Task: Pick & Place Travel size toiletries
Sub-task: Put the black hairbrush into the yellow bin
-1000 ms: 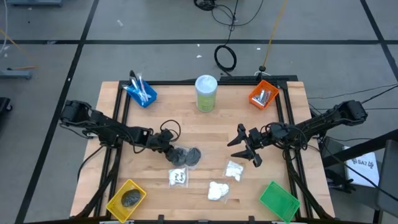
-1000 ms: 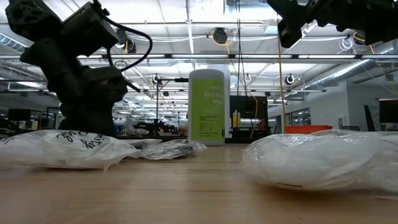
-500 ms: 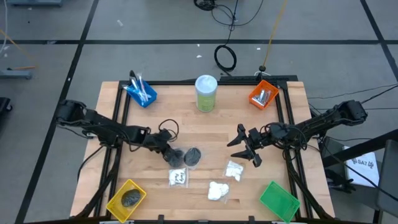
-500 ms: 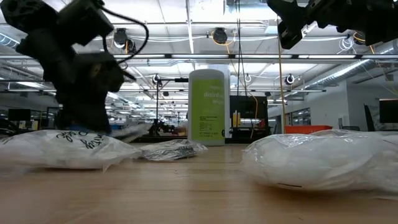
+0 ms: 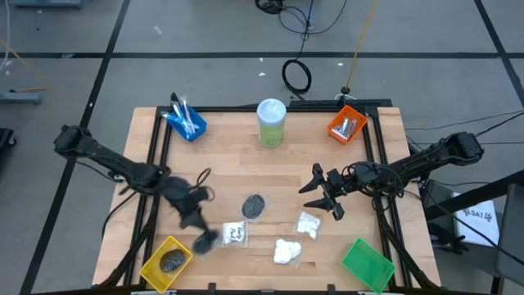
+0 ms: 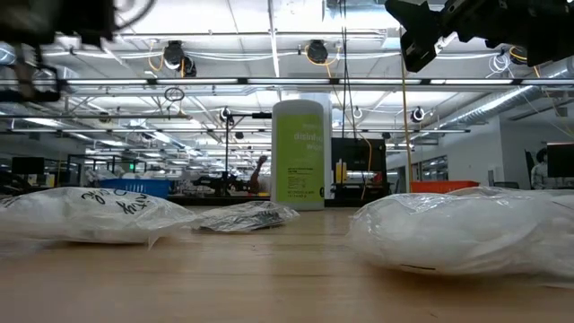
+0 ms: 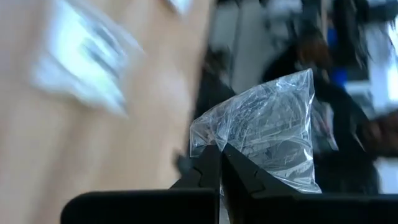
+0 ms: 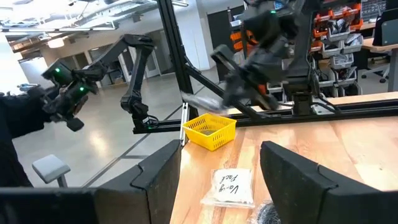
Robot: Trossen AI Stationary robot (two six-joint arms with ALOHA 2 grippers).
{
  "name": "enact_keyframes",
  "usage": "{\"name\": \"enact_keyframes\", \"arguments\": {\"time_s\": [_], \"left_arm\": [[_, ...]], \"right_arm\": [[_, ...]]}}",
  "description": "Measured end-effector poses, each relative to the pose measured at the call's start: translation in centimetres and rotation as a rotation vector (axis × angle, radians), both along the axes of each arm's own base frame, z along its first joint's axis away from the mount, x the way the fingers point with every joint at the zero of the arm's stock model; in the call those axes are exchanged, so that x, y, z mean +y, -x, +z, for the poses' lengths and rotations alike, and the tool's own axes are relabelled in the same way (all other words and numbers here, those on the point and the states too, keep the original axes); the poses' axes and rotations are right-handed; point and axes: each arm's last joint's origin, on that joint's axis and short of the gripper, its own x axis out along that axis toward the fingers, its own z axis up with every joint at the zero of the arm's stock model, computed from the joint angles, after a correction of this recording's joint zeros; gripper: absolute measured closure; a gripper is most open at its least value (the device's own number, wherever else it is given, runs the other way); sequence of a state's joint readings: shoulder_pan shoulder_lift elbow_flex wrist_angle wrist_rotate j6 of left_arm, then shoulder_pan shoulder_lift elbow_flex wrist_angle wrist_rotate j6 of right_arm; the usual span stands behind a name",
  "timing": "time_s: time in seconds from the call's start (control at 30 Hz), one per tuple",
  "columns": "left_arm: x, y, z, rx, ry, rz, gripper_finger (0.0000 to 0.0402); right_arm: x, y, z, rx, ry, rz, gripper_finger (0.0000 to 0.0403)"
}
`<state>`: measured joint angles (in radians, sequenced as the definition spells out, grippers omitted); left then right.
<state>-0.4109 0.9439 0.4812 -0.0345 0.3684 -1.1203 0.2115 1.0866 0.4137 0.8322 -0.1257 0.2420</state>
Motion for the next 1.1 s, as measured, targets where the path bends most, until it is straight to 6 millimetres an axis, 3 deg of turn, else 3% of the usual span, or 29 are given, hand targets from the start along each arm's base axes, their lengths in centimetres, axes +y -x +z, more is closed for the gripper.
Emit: {"name": "enact_keyframes", "arguments": {"time_s": [0.13, 0.27, 0.7, 0.83, 1.1], "left_arm": [[-2.7, 2.1, 0.6, 0.044, 0.072, -0.094, 0.0401], [-4.6, 4.2, 0.0, 0.194, 0.075, -0.027, 0.0401], [-7.4, 9.9, -2.9, 0.797, 0.056, 0.146, 0.0401], [-7.6, 10.7, -3.6, 0.902, 0.034, 0.221, 0.0399], [-8.0, 10.7, -4.0, 0.910, 0.030, 0.264, 0.0368]], "right_arm": [[0.0, 0.0, -0.1, 0.009, 0.002, 0.000, 0.0195], [0.0, 0.0, -0.1, 0.008, 0.022, -0.001, 0.0195], [0.0, 0.0, -0.1, 0.000, 0.047, -0.003, 0.0195], [0.0, 0.0, -0.2, 0.000, 0.047, -0.003, 0.0195], [0.0, 0.0, -0.2, 0.000, 0.046, -0.002, 0.0195]]}}
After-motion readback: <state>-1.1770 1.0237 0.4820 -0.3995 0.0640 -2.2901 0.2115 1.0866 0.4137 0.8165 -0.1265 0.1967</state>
